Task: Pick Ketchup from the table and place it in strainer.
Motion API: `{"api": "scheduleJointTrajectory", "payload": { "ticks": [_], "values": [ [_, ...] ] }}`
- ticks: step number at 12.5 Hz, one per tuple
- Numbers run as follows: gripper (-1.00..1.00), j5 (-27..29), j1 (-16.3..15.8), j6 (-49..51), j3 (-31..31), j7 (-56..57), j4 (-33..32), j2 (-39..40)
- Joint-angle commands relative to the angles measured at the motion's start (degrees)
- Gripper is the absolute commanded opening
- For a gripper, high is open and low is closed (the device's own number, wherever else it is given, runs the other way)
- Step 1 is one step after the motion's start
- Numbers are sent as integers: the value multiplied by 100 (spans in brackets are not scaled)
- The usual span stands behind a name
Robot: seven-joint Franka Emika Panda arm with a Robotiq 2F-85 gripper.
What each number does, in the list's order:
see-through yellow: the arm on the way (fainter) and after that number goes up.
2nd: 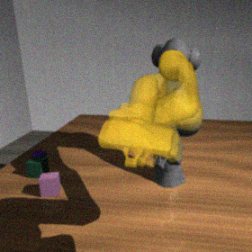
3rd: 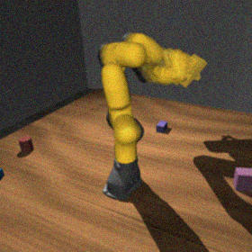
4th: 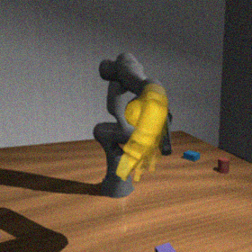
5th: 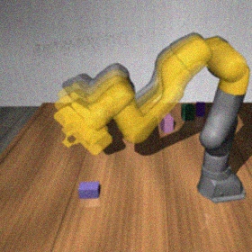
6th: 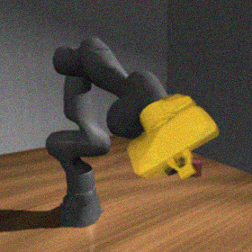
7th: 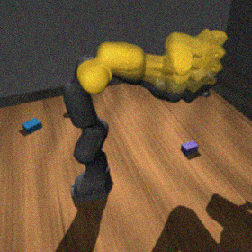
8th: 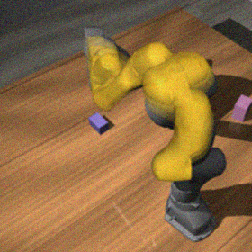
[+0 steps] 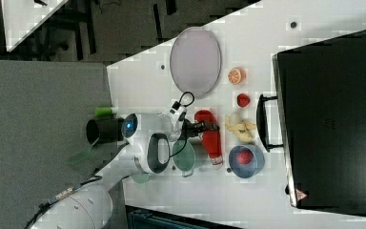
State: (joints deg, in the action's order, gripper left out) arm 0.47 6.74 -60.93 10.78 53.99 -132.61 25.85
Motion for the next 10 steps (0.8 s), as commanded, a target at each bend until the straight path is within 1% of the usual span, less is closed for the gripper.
{"api": "scheduleJointTrajectory", "payload": {
  "ticks": [1,3,7,10],
  "values": [
    [21,-2,-20,37,3,192,137,-463],
    [21,1,-19,407,4,147,229,-956],
    [21,9,-49,2298,215,131,700,-2241],
    [21,19,-123,3225,582,-65,1157,-2736]
  ]
}}
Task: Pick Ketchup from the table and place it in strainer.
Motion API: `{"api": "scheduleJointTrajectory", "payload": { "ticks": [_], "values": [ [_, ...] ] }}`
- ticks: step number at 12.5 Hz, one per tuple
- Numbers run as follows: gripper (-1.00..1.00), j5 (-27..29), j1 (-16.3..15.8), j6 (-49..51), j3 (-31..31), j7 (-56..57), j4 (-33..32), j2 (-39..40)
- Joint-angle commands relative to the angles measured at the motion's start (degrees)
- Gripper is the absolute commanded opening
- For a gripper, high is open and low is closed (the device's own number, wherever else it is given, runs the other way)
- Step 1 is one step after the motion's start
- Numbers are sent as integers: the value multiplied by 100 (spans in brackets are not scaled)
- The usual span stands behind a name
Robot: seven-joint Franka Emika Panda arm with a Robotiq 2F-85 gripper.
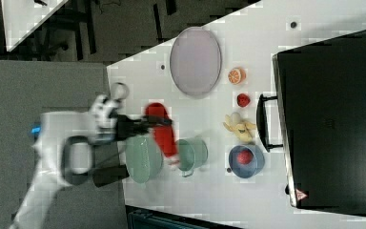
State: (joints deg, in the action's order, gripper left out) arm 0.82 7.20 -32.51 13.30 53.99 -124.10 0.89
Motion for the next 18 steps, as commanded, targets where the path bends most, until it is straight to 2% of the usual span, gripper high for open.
{"api": "scheduleJointTrajectory", "payload": {
  "ticks": [1,7,11,18],
  "values": [
    [21,-15,-211,514,512,-372,411,-295],
    [21,19,-426,390,1907,-3640,517,78],
    [21,-8,-535,-619,2661,-5113,528,886],
    [21,-656,-868,-1931,2713,-5689,522,2386]
  ]
}}
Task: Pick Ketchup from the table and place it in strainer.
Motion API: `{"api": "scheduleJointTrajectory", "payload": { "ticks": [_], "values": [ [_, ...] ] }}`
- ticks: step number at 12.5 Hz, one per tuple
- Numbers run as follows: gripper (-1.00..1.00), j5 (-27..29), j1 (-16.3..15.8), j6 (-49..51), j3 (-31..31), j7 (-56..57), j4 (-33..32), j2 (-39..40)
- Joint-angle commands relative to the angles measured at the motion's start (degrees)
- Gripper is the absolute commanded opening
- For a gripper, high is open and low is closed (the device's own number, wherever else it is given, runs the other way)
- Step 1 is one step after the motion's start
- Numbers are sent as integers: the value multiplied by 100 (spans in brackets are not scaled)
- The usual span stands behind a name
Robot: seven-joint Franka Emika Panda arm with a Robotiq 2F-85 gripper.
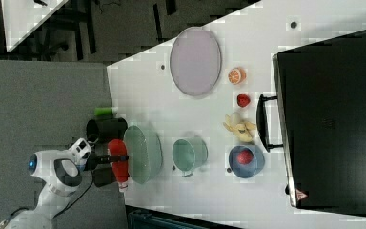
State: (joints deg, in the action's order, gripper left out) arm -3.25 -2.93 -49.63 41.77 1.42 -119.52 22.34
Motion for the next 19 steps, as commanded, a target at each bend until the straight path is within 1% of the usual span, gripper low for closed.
{"api": "scheduleJointTrajectory", "payload": {
  "ticks": [1,3,4,6,8,10,13,16,18,19],
  "values": [
    [30,-366,136,-277,-173,-431,62,410],
    [72,-558,134,-438,-240,-433,73,631],
    [100,-557,145,-627,-243,-452,127,605],
    [100,-504,170,-572,-243,-785,215,351],
    [100,-483,276,-259,-245,-1327,329,-120],
    [100,-483,520,285,-271,-1389,417,-685],
    [100,-452,1048,1233,-442,-1388,576,-1571],
    [100,-272,1474,2375,-965,-1387,834,-2321],
    [100,-9,1632,3070,-1487,-1388,1021,-2634],
    [100,99,1661,3263,-1771,-1388,1147,-2723]
  ]
}}
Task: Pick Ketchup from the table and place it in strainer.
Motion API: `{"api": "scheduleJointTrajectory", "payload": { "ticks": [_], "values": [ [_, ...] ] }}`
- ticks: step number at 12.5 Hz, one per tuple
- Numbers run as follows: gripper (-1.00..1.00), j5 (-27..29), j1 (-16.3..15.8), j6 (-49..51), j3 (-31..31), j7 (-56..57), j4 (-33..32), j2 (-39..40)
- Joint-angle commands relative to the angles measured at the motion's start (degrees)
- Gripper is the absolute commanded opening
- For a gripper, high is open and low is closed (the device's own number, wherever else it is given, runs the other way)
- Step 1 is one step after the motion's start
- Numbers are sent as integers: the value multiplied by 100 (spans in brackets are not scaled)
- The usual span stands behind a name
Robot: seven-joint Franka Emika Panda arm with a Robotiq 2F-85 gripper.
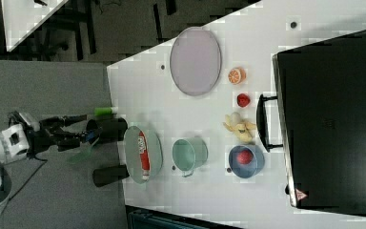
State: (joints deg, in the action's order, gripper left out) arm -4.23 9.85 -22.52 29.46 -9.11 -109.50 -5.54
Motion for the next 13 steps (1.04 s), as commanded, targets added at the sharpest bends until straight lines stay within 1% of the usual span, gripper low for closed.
{"api": "scheduleJointTrajectory", "payload": {
  "ticks": [1,3,6,9,13],
  "values": [
    [100,249,388,703,-812,-335,280,8],
    [100,275,389,1047,-1231,-260,550,-24],
    [100,390,390,1819,-1551,-204,813,-25],
    [100,390,391,2001,-1646,171,923,-27],
    [100,390,397,2001,-1770,200,922,8]
  ]
}}
